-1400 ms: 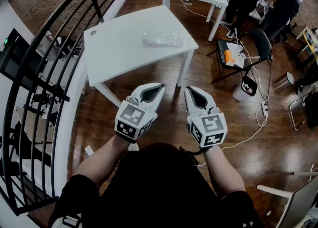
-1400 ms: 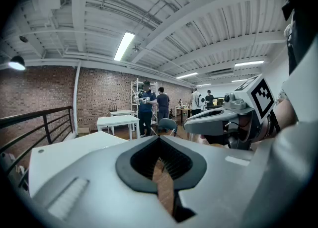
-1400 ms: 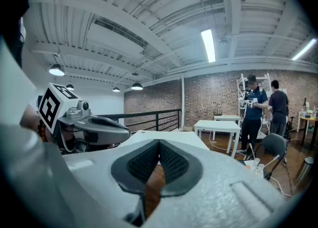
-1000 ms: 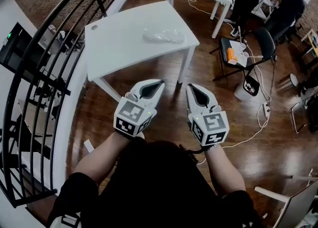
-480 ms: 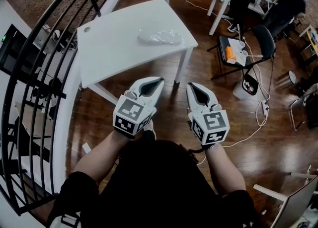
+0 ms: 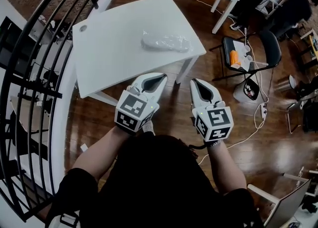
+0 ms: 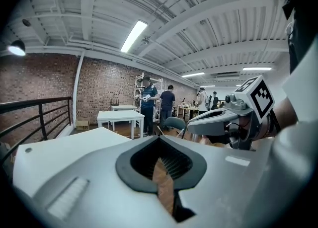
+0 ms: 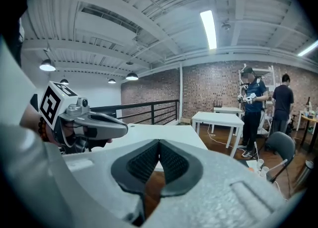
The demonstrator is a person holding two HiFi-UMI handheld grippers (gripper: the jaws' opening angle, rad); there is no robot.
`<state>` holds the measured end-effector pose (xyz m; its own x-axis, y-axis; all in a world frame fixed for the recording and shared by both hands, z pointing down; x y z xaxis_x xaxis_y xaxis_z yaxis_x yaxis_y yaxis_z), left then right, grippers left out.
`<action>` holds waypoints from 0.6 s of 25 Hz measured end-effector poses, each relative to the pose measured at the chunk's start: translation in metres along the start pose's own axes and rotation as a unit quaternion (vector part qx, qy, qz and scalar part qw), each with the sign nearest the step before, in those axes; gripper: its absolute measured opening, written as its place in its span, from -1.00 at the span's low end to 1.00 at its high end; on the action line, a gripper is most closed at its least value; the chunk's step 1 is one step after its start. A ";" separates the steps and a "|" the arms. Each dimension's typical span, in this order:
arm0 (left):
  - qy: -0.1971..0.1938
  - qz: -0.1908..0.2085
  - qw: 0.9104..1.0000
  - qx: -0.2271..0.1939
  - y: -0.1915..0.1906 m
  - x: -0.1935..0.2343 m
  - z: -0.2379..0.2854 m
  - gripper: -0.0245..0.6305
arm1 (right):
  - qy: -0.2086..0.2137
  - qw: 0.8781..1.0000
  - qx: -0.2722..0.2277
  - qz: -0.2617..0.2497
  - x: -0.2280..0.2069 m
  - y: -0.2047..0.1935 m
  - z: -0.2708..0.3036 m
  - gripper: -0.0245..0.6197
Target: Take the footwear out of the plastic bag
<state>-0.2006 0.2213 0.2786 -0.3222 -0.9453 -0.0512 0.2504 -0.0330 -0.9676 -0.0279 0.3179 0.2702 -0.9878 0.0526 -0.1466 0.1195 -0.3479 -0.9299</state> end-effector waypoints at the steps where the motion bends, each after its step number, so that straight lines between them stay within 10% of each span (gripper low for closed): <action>1: -0.004 0.001 1.000 0.000 0.001 0.008 0.003 -0.88 | -0.003 1.000 0.002 0.000 -0.001 0.004 0.008 -0.95; 15: -0.015 -0.003 1.000 0.015 -0.003 0.099 0.029 -0.87 | -0.029 0.999 0.034 0.003 -0.020 0.031 0.094 -0.95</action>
<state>-0.2073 0.1183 0.2835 -0.2968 -0.9542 -0.0373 0.2765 -0.0485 -0.9598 -0.0135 0.2183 0.2762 -0.9914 -0.0026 -0.1307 0.1202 -0.4104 -0.9039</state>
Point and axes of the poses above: the fingertips, and each gripper's own axes: z forward along the fingers, x to its left, y out of its top, the point moved 10 cm from there along -z, backward along the fingers, and after that the axes turned 9 degrees about z, right-handed, at the moved point
